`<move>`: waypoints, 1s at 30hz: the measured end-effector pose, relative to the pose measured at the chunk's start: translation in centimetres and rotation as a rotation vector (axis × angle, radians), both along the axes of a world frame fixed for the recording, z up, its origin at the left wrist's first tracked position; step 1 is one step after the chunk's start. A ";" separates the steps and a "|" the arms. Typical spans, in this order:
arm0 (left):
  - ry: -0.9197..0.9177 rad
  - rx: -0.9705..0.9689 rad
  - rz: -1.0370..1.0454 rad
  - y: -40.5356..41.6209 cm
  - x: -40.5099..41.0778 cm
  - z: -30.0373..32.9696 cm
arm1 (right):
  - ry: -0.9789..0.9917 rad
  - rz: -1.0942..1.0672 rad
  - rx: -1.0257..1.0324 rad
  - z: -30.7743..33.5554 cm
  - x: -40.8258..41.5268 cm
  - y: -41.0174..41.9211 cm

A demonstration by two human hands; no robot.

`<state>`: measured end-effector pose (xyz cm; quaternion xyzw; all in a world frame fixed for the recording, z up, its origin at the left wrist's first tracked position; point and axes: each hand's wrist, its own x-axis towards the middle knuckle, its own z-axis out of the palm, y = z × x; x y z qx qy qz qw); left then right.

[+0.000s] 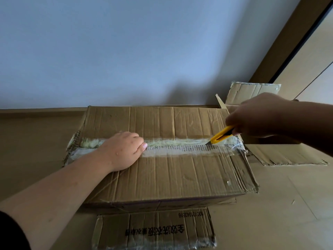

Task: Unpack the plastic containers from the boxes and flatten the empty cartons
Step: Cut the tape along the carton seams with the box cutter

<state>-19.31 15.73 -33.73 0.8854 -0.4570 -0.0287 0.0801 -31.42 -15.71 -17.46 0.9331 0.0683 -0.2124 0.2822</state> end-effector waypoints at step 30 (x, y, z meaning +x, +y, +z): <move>0.001 -0.036 -0.010 -0.2 -0.6 0.2 | -0.020 -0.095 -0.027 0.1 -3.3 -4.4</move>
